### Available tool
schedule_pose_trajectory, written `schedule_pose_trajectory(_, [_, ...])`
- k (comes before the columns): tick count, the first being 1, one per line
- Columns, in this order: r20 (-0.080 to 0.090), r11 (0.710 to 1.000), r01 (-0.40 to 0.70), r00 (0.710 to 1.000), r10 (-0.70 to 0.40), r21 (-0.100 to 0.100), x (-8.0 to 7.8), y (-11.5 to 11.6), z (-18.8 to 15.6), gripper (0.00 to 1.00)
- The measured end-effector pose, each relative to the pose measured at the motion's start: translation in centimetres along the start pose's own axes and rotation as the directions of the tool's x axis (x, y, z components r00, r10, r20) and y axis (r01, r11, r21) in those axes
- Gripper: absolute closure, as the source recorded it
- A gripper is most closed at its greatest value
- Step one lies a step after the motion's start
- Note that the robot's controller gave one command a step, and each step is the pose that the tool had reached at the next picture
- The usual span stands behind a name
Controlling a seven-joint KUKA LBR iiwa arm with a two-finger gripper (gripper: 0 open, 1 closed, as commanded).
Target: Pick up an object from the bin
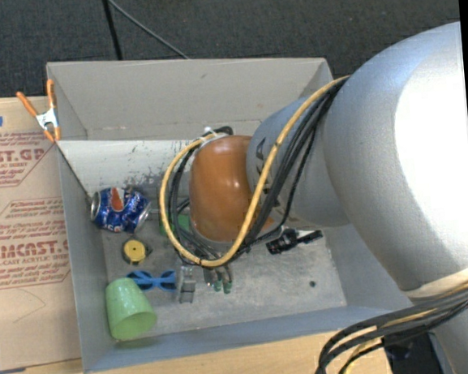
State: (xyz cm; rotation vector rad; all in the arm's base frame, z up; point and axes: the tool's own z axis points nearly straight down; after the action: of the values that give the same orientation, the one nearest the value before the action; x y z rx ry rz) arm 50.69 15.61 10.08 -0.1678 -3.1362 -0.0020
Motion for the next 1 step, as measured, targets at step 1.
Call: schedule_pose_trajectory(1, [0.004, 1.000, -0.002, 1.000, 0.002, -0.002, 1.05, 0.10, -5.06, 1.00])
